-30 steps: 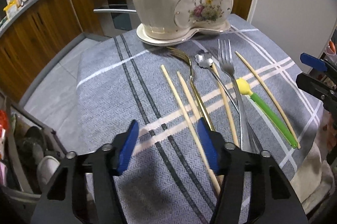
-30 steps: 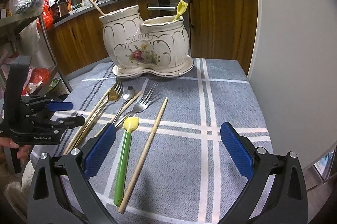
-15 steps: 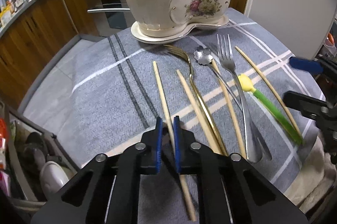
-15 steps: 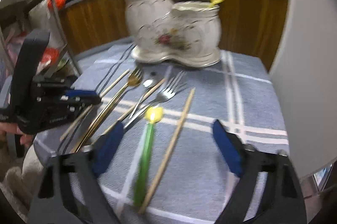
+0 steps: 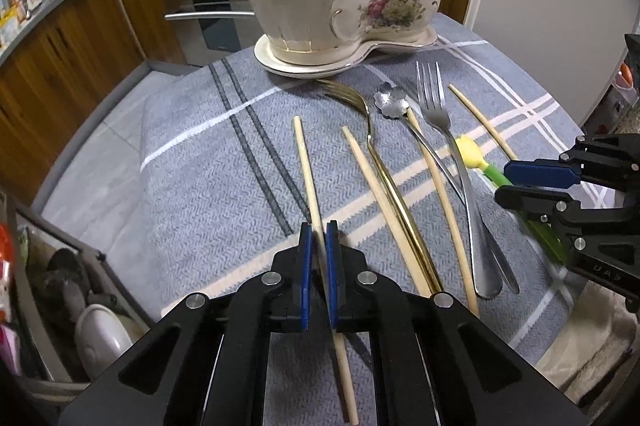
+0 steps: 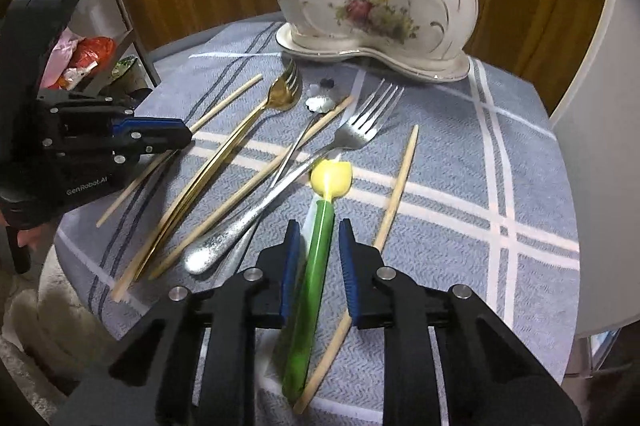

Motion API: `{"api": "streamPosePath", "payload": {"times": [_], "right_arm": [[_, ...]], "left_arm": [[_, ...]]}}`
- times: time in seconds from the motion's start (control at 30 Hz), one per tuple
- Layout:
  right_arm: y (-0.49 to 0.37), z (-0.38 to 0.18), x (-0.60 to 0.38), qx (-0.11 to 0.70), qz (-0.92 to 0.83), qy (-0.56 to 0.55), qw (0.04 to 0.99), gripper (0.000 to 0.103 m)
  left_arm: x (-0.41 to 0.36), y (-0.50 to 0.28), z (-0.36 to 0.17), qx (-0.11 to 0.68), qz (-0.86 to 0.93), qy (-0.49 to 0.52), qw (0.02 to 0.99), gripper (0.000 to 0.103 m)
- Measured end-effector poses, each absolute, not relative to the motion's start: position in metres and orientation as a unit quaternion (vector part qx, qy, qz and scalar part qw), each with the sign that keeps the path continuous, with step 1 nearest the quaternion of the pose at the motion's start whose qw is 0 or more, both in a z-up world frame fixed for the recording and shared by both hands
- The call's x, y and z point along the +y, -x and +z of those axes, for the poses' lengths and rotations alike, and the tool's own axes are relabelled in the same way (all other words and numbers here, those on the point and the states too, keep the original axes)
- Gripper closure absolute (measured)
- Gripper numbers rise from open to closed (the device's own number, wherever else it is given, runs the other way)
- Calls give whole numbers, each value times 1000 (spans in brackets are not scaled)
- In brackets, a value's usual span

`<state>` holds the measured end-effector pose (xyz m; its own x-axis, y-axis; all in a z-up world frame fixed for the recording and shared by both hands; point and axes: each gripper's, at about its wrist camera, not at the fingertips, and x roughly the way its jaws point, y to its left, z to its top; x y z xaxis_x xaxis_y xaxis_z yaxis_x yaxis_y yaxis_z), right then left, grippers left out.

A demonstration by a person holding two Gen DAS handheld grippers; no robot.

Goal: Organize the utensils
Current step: 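Grasp another wooden chopstick with the left tool while the right tool grasps the green spatula, then lift and carry the chopstick and green spatula above the ceramic holder with both tools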

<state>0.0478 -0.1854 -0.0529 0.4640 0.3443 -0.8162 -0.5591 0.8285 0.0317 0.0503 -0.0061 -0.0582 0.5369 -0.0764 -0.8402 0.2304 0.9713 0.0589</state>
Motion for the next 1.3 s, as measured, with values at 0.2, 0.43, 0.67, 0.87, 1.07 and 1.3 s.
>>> {"api": "streamPosePath", "payload": {"times": [0.2,0.43,0.67,0.87,1.07,1.3], "right_arm": [[-50,-53,-188,441,269,105,850,93],[-48,-34,-211,410,281,44,867,94],[-39,-11,-223,352,294,13,889,94],[-38,5,-234,308,294,-24,905,94],[-41,24,-244,266,289,-46,919,94],[-53,49,-246,227,289,-57,928,94]], "left_arm": [[-2,-50,-59,466,-89,-83,877,98],[2,-49,-54,461,-88,-78,880,98],[4,-43,-35,437,-82,-78,892,98],[8,-34,-13,399,-80,-67,911,98],[17,-23,19,337,-88,-41,936,98],[31,-15,51,259,-81,-10,962,98]]}}
